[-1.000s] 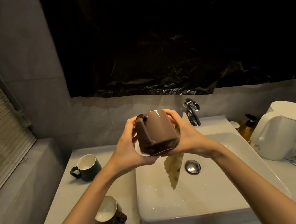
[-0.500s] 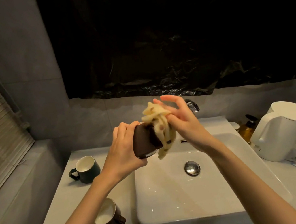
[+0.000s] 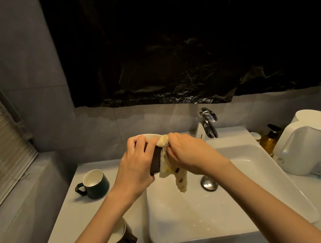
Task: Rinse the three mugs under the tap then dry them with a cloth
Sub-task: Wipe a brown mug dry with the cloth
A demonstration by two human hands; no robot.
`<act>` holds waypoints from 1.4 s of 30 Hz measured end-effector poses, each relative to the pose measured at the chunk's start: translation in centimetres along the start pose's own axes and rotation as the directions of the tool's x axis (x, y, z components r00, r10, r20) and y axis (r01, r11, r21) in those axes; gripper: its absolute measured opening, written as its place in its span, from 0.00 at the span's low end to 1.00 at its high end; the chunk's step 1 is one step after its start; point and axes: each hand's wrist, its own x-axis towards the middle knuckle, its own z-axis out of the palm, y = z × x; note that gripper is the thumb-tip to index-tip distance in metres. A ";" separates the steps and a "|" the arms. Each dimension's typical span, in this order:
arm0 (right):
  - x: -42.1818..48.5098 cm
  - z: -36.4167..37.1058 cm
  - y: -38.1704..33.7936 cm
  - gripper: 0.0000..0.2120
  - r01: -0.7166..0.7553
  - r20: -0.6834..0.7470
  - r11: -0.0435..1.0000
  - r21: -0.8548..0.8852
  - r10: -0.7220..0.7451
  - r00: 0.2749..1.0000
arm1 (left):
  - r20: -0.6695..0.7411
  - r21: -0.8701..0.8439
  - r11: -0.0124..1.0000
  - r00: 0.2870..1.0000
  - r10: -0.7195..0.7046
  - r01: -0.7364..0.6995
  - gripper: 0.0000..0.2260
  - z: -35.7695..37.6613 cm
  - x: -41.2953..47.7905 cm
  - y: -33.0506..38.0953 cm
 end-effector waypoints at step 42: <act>0.7 4.4 -1.6 0.09 -0.084 -0.142 0.839 0.538 0.189 0.972 | -0.094 -0.223 0.946 0.961 -0.259 0.234 0.42 -0.5 -0.6 -0.4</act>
